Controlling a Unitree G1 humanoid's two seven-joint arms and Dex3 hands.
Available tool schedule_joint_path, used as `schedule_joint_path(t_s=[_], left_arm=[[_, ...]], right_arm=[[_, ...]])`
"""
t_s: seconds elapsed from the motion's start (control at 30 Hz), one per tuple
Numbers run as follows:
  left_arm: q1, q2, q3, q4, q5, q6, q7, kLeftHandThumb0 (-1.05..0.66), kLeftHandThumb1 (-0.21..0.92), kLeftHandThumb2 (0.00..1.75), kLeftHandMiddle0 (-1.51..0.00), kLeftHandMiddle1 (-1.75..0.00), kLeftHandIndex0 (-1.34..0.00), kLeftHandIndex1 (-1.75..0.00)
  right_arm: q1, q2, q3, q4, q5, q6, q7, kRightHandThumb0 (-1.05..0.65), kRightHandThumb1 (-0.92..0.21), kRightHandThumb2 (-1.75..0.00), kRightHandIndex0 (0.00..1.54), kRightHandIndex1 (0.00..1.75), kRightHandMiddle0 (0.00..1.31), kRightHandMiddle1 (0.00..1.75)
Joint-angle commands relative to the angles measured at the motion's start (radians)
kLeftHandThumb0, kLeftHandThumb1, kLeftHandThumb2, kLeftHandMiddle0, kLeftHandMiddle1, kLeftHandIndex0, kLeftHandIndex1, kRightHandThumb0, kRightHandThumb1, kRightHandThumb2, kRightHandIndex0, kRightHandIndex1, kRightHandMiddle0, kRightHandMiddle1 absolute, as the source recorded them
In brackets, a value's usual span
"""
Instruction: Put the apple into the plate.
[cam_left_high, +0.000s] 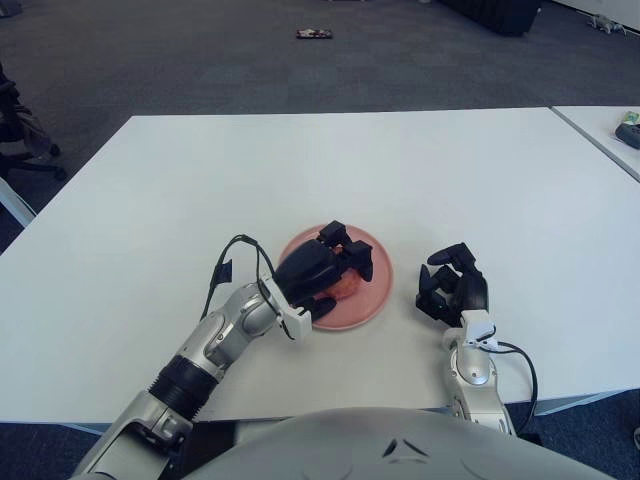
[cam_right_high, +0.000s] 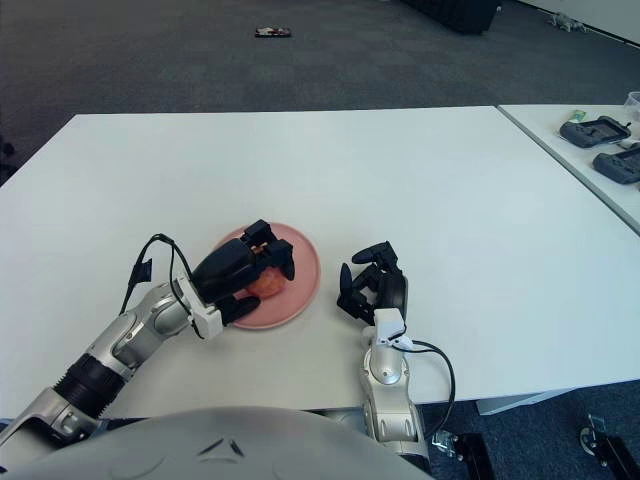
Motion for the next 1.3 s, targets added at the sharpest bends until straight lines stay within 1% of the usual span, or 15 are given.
schedule_joint_path(t_s=[0.0, 0.3, 0.43, 0.47, 0.5, 0.53, 0.57, 0.6, 0.63, 0.7, 0.77, 0.8, 0.93, 1.13, 1.27], left_arm=[[-0.017, 0.011, -0.002, -0.017, 0.017, 0.008, -0.016, 0.0, 0.08, 1.55, -0.84, -1.61, -0.56, -1.75], [-0.008, -0.002, 0.011, -0.002, 0.046, -0.045, 0.073, 0.0, 0.08, 1.58, -0.79, -1.72, -0.59, -1.72], [-0.011, 0.0, 0.013, 0.016, 0.001, -0.076, 0.067, -0.01, 0.18, 1.43, -0.69, -1.74, -0.58, -1.61], [-0.014, 0.002, 0.014, 0.019, -0.009, -0.083, 0.061, -0.01, 0.27, 1.34, -0.61, -1.74, -0.52, -1.63], [-0.022, 0.011, 0.012, 0.017, -0.031, -0.095, 0.039, -0.01, 0.3, 1.3, -0.58, -1.74, -0.49, -1.64], [-0.029, 0.017, 0.011, 0.016, -0.046, -0.105, 0.023, -0.2, 0.32, 1.23, -0.37, -1.66, -0.31, -1.62], [-0.036, 0.025, 0.008, 0.01, -0.063, -0.113, 0.002, -0.27, 0.32, 1.22, -0.3, -1.63, -0.24, -1.62], [-0.041, 0.029, 0.007, 0.007, -0.075, -0.119, -0.013, -0.4, 0.33, 1.19, -0.19, -1.53, -0.16, -1.54], [-0.048, 0.042, 0.004, -0.014, -0.097, -0.123, -0.048, -0.45, 0.33, 1.17, -0.15, -1.49, -0.12, -1.52], [-0.059, 0.06, -0.001, -0.041, -0.128, -0.13, -0.102, -0.59, 0.37, 1.09, -0.06, -1.23, -0.05, -1.37], [-0.068, 0.077, -0.004, -0.057, -0.144, -0.135, -0.146, -0.66, 0.4, 1.04, -0.03, -1.11, -0.03, -1.29], [-0.071, 0.084, -0.005, -0.064, -0.149, -0.135, -0.165, -0.72, 0.45, 0.99, -0.02, -0.95, -0.02, -1.15], [-0.08, 0.103, -0.004, -0.079, -0.152, -0.131, -0.219, -0.82, 0.6, 0.81, 0.0, -0.6, 0.0, -0.78], [-0.07, 0.106, 0.013, -0.102, -0.17, -0.107, -0.253, -0.92, 0.77, 0.66, 0.0, -0.2, 0.0, -0.37], [-0.052, 0.102, 0.033, -0.109, -0.183, -0.106, -0.239, -0.97, 0.84, 0.58, 0.0, -0.06, 0.0, -0.22]], right_arm=[[0.005, 0.012, -0.004, -0.002, -0.002, 0.032, 0.0, -0.42, -0.53, -1.06, 0.81, 1.74, 0.45, 1.75], [0.004, 0.005, -0.001, -0.002, -0.012, 0.027, -0.001, -0.41, -0.54, -1.04, 0.82, 1.75, 0.44, 1.75], [0.003, 0.003, -0.001, -0.005, -0.016, 0.033, -0.001, -0.41, -0.54, -1.04, 0.82, 1.75, 0.43, 1.75], [0.003, 0.003, -0.001, -0.007, -0.016, 0.038, 0.0, -0.41, -0.54, -1.04, 0.82, 1.75, 0.43, 1.75], [0.004, 0.004, -0.001, -0.012, -0.015, 0.051, 0.002, -0.41, -0.55, -1.04, 0.82, 1.75, 0.43, 1.75], [0.005, 0.004, -0.001, -0.016, -0.015, 0.06, 0.004, -0.41, -0.55, -1.03, 0.8, 1.75, 0.43, 1.75], [0.006, 0.005, 0.0, -0.02, -0.013, 0.068, 0.006, -0.41, -0.55, -1.03, 0.8, 1.75, 0.43, 1.75], [0.006, 0.005, 0.0, -0.023, -0.012, 0.074, 0.007, -0.41, -0.56, -1.02, 0.79, 1.75, 0.42, 1.75], [0.006, 0.007, 0.0, -0.024, -0.009, 0.077, 0.008, -0.41, -0.56, -1.02, 0.79, 1.75, 0.42, 1.75], [0.005, 0.009, -0.001, -0.026, -0.003, 0.081, 0.009, -0.41, -0.56, -1.01, 0.78, 1.75, 0.42, 1.75], [0.005, 0.013, -0.002, -0.028, -0.002, 0.085, 0.006, -0.41, -0.57, -1.01, 0.78, 1.75, 0.42, 1.75], [0.005, 0.015, -0.003, -0.029, -0.002, 0.088, 0.003, -0.41, -0.57, -1.01, 0.76, 1.75, 0.42, 1.75], [0.006, 0.021, -0.002, -0.034, -0.004, 0.096, -0.006, -0.4, -0.57, -1.0, 0.72, 1.75, 0.41, 1.75], [0.006, 0.026, 0.0, -0.035, -0.008, 0.092, -0.02, -0.4, -0.59, -0.98, 0.69, 1.71, 0.4, 1.75], [0.007, 0.028, 0.002, -0.039, -0.006, 0.101, -0.026, -0.4, -0.6, -0.97, 0.68, 1.69, 0.4, 1.75]])
